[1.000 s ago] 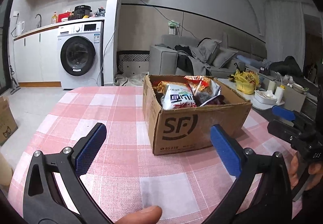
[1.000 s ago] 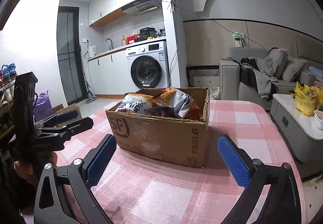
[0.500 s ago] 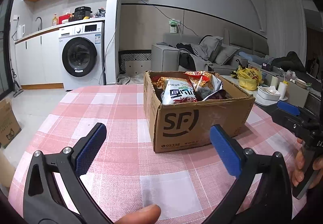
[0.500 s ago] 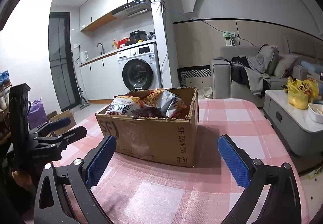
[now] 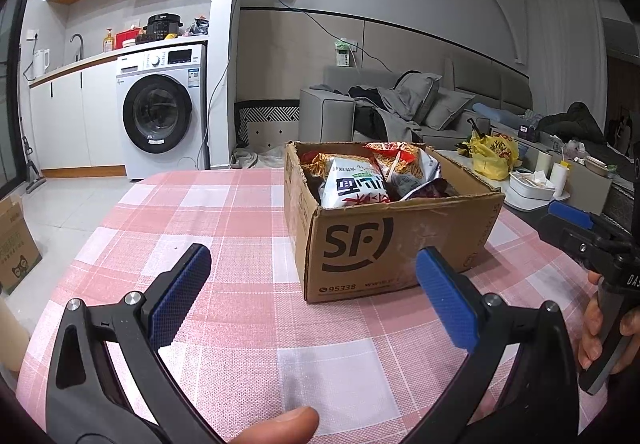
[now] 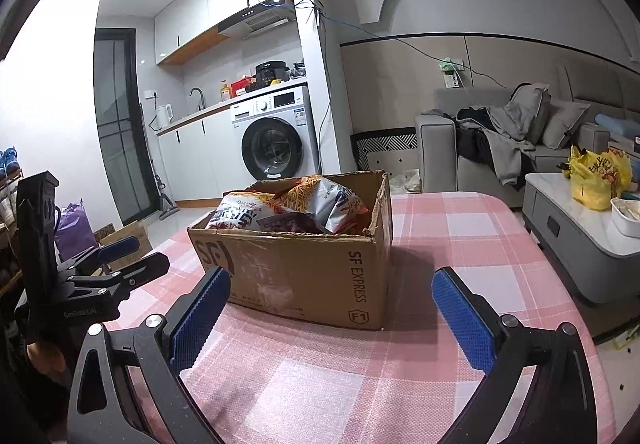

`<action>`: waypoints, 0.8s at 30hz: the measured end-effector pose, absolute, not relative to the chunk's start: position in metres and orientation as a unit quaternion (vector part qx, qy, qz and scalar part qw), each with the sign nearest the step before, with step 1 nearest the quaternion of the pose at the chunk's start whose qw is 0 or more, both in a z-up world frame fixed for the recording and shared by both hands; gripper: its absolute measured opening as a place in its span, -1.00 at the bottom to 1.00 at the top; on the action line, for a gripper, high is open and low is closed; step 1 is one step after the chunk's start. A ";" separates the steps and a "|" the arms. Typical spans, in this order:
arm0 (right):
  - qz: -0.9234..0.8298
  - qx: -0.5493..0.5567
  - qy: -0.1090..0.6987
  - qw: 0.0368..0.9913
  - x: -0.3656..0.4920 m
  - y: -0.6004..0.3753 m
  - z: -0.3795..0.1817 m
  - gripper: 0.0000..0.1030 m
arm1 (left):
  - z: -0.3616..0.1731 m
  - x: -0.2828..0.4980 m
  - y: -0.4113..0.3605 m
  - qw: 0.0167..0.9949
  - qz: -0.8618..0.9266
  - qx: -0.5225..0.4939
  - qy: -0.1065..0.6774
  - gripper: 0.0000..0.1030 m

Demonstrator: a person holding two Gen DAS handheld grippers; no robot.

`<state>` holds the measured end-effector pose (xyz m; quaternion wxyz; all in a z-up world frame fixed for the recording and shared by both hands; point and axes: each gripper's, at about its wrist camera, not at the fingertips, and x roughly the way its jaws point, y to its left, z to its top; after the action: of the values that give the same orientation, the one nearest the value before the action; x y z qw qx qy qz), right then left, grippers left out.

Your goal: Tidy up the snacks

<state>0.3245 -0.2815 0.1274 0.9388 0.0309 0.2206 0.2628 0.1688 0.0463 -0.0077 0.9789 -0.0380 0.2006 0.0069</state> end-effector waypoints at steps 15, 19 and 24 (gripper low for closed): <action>0.264 0.030 0.220 0.939 0.323 -0.281 0.127 0.99 | -0.008 0.169 0.045 0.979 0.006 -0.036 0.199 0.98; 0.264 0.029 0.220 0.939 0.323 -0.281 0.127 0.99 | -0.008 0.169 0.045 0.979 0.005 -0.036 0.198 0.98; 0.265 0.027 0.218 0.939 0.322 -0.280 0.128 0.99 | -0.008 0.169 0.045 0.979 0.005 -0.036 0.198 0.98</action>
<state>0.3221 -0.2800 0.1284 0.9390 0.0274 0.2178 0.2649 0.1689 0.0452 -0.0081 0.9795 -0.0360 0.1982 0.0047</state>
